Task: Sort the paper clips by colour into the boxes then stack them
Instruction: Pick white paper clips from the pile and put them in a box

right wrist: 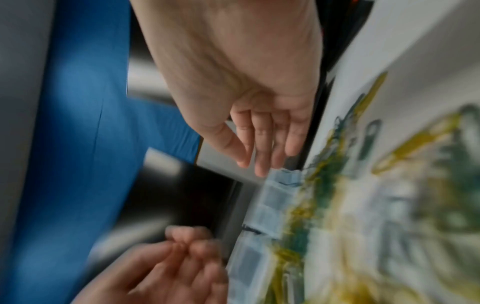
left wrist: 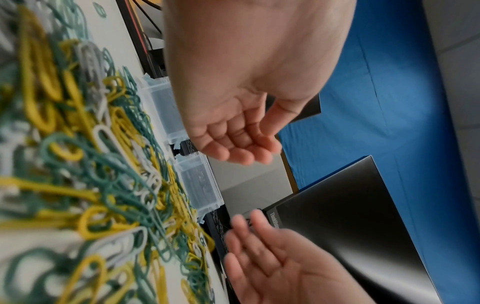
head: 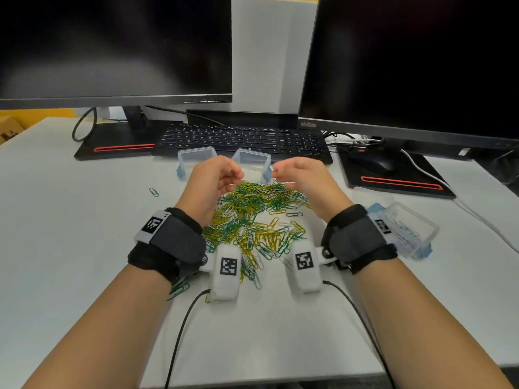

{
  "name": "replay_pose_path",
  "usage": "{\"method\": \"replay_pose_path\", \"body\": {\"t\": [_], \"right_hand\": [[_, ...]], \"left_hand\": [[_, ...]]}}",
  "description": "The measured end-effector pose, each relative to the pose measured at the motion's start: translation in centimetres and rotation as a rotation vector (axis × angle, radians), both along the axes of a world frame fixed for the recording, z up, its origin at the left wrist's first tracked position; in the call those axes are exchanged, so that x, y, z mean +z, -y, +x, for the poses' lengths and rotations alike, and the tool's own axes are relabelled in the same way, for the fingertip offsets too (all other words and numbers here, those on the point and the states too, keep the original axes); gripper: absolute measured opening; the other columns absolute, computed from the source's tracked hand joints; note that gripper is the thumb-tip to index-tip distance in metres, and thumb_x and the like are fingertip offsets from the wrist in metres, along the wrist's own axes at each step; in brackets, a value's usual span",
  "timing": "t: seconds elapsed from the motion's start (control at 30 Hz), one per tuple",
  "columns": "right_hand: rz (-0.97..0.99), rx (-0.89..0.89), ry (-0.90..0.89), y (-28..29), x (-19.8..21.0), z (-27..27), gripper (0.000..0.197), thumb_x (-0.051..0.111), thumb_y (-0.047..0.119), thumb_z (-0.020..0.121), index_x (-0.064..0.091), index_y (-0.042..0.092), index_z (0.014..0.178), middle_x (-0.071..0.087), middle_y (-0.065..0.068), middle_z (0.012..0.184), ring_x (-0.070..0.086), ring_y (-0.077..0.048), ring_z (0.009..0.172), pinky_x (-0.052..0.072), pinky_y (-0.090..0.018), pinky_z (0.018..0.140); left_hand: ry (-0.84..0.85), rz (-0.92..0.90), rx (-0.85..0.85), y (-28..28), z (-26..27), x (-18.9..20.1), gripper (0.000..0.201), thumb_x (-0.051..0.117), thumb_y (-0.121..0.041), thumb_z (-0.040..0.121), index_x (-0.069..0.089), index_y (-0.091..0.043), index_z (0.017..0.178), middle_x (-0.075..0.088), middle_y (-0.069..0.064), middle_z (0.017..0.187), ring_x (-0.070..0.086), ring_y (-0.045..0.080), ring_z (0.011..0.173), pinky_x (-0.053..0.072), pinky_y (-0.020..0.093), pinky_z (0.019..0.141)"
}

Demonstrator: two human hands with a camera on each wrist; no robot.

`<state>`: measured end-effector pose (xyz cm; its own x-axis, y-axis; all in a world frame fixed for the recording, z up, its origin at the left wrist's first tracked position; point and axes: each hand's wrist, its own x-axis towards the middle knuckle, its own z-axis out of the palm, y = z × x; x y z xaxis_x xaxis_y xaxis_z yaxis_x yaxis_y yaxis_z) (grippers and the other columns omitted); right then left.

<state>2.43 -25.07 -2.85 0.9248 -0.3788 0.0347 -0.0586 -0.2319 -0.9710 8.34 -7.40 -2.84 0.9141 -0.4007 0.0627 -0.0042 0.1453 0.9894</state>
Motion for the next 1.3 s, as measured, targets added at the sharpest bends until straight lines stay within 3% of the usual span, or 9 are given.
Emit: {"method": "replay_pose_path", "body": {"t": [0.07, 0.2, 0.33, 0.4, 0.5, 0.6, 0.8, 1.07, 1.3], "right_hand": [[-0.259, 0.021, -0.027, -0.3, -0.9, 0.9, 0.018, 0.064, 0.011, 0.089, 0.072, 0.013, 0.105, 0.071, -0.002, 0.108, 0.063, -0.011, 0.097, 0.049, -0.022, 0.087], [-0.679, 0.201, -0.168, -0.5, -1.5, 1.3, 0.038, 0.071, 0.023, 0.086, 0.064, 0.020, 0.124, 0.065, -0.001, 0.119, 0.058, -0.014, 0.109, 0.043, -0.025, 0.096], [-0.818, 0.238, -0.152, -0.5, -1.6, 1.1, 0.034, 0.072, 0.020, 0.085, 0.069, 0.021, 0.118, 0.063, 0.002, 0.107, 0.052, -0.009, 0.090, 0.034, -0.016, 0.078], [-0.744, 0.236, -0.126, -0.4, -1.7, 1.2, 0.025, 0.074, 0.018, 0.083, 0.073, 0.016, 0.108, 0.063, 0.002, 0.091, 0.053, -0.008, 0.074, 0.038, -0.018, 0.069], [-0.301, 0.276, -0.114, -0.3, -1.9, 0.8, 0.021, 0.071, 0.009, 0.084, 0.070, 0.003, 0.105, 0.066, -0.007, 0.079, 0.057, -0.008, 0.061, 0.048, -0.023, 0.064], [0.034, 0.332, -0.081, -0.3, -1.7, 0.3, 0.024, 0.064, -0.001, 0.087, 0.063, -0.006, 0.111, 0.066, -0.012, 0.080, 0.062, -0.009, 0.064, 0.053, -0.016, 0.064], [0.410, 0.379, -0.101, 0.3, -0.5, -0.4, 0.020, 0.051, -0.001, 0.095, 0.060, -0.006, 0.112, 0.068, -0.013, 0.095, 0.072, -0.016, 0.080, 0.057, -0.018, 0.074], [0.385, 0.374, -0.082, 1.4, 0.5, -1.2, 0.033, 0.044, 0.000, 0.099, 0.051, -0.011, 0.129, 0.063, -0.016, 0.118, 0.071, -0.017, 0.085, 0.057, -0.020, 0.077], [0.245, 0.347, -0.064, 1.7, 1.1, -1.5, 0.031, 0.048, 0.002, 0.098, 0.057, -0.003, 0.127, 0.068, -0.020, 0.113, 0.068, -0.022, 0.104, 0.057, -0.020, 0.079]], "left_hand": [[-0.030, 0.037, 0.066, 0.2, 0.3, -0.3, 0.014, 0.048, -0.006, 0.088, 0.061, -0.008, 0.084, 0.063, 0.003, 0.080, 0.055, 0.013, 0.072, 0.047, 0.020, 0.064], [-0.027, 0.212, 0.020, 0.3, 0.6, -1.4, 0.016, 0.056, -0.012, 0.088, 0.067, -0.017, 0.098, 0.066, 0.005, 0.112, 0.059, 0.017, 0.105, 0.045, 0.034, 0.093], [0.004, 0.396, -0.127, 0.8, 0.2, -2.1, 0.027, 0.059, -0.006, 0.088, 0.062, -0.015, 0.113, 0.061, 0.002, 0.117, 0.055, 0.015, 0.107, 0.045, 0.025, 0.092], [0.007, 0.424, -0.183, 0.7, 0.1, -2.2, 0.033, 0.061, -0.001, 0.086, 0.061, -0.013, 0.117, 0.062, 0.005, 0.112, 0.059, 0.016, 0.096, 0.049, 0.023, 0.085], [0.038, 0.464, -0.208, 0.7, 0.1, -2.5, 0.030, 0.062, 0.003, 0.085, 0.062, -0.011, 0.112, 0.064, 0.011, 0.102, 0.060, 0.019, 0.087, 0.051, 0.027, 0.081], [0.050, 0.404, -0.157, 0.7, -0.1, -2.4, 0.020, 0.057, 0.001, 0.091, 0.061, -0.005, 0.110, 0.060, 0.008, 0.083, 0.056, 0.011, 0.070, 0.049, 0.016, 0.061], [-0.008, 0.228, -0.134, 0.7, 0.0, -1.9, 0.022, 0.051, 0.003, 0.093, 0.061, -0.005, 0.111, 0.067, 0.009, 0.084, 0.065, 0.008, 0.067, 0.054, 0.015, 0.063], [-0.233, 0.018, -0.208, 0.4, -0.1, -1.0, 0.022, 0.050, 0.000, 0.094, 0.060, -0.006, 0.113, 0.071, 0.010, 0.104, 0.071, 0.019, 0.088, 0.058, 0.022, 0.071], [-0.356, -0.064, -0.243, 0.6, -0.2, -1.0, 0.027, 0.047, 0.003, 0.094, 0.057, -0.001, 0.119, 0.067, 0.016, 0.110, 0.069, 0.017, 0.088, 0.057, 0.021, 0.070]]}}
